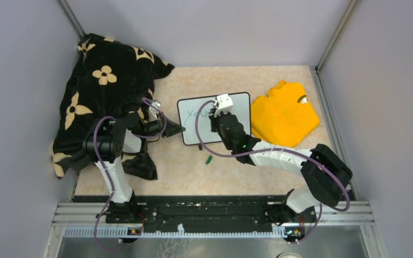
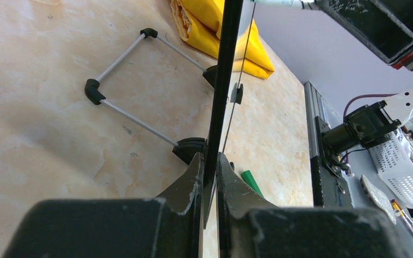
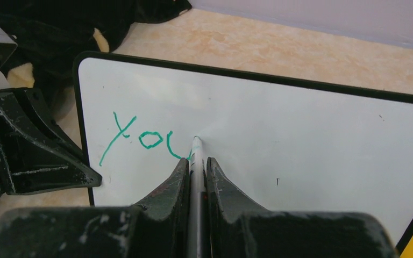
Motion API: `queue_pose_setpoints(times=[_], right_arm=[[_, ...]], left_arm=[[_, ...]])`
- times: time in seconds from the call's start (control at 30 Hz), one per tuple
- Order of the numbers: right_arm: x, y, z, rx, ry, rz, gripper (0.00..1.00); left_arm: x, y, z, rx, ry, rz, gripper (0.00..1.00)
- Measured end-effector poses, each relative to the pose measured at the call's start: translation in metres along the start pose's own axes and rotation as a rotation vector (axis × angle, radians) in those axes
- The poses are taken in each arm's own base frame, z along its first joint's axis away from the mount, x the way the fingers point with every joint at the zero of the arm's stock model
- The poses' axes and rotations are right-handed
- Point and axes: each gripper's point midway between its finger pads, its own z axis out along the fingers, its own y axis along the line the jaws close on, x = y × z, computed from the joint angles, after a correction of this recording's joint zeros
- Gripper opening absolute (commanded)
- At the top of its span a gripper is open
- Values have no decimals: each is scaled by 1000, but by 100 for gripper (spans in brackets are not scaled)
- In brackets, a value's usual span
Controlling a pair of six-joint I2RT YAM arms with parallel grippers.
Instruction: Write a sentence on the whiteboard
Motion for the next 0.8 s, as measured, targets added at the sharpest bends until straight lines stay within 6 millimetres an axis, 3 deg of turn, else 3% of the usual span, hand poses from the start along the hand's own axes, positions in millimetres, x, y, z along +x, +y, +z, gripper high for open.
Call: queue_pose_setpoints(times=[0.43, 0.8], right_arm=[[-11, -2, 2, -2, -19, 4, 0], [-54, -27, -27, 33, -109, 80, 0]], left_arm=[[1, 0, 0, 2, 4, 0, 0], [2, 0, 0, 3, 7, 0, 0]])
